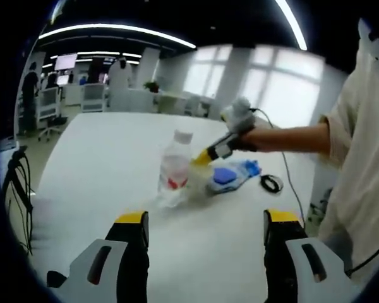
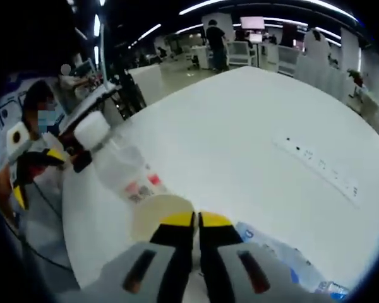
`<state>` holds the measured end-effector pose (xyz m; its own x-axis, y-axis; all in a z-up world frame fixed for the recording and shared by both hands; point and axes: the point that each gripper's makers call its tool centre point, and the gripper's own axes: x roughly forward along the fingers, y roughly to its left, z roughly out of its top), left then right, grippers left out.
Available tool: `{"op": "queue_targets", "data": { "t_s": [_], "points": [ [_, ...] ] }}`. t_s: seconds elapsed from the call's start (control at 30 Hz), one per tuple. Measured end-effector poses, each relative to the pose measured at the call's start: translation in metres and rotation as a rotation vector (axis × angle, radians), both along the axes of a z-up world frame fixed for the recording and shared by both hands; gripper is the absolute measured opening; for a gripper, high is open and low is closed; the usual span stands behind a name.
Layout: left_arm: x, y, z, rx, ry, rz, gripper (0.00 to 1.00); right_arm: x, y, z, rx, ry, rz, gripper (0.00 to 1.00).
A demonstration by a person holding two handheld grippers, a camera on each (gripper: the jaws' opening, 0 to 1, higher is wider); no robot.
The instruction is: Arrange the tabletop items into an orderly group along one side of the table until the central work area is clear of visible clutter.
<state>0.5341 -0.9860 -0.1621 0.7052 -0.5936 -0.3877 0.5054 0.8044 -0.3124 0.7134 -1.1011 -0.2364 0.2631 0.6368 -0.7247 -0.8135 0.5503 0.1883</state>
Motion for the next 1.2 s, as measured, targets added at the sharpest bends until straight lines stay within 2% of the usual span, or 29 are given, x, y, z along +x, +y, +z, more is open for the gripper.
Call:
{"op": "queue_targets", "data": {
  "t_s": [0.13,0.3,0.37,0.6,0.93,1.2],
  "points": [
    [0.000,0.000,-0.001,0.000,0.001,-0.001,0.71,0.000,0.001,0.000,0.005,-0.006,0.002,0.01],
    [0.000,0.000,-0.001,0.002,0.002,0.000,0.71,0.003,0.001,0.003,0.011,-0.023,-0.008,0.10],
    [0.000,0.000,-0.001,0.000,0.001,-0.001,0.71,0.003,0.000,0.004,0.017,-0.018,-0.009,0.09],
    [-0.001,-0.002,0.000,0.002,0.001,-0.005,0.71,0.001,-0.001,0.006,0.021,-0.030,-0.009,0.20],
    [-0.001,-0.005,0.006,0.004,-0.012,-0.013,0.71,0.002,-0.006,0.019,0.062,-0.056,-0.036,0.32],
    [0.000,-0.011,0.013,0.010,-0.024,-0.025,0.72,0.000,-0.009,0.033,0.099,-0.089,-0.047,0.49]
  ]
}}
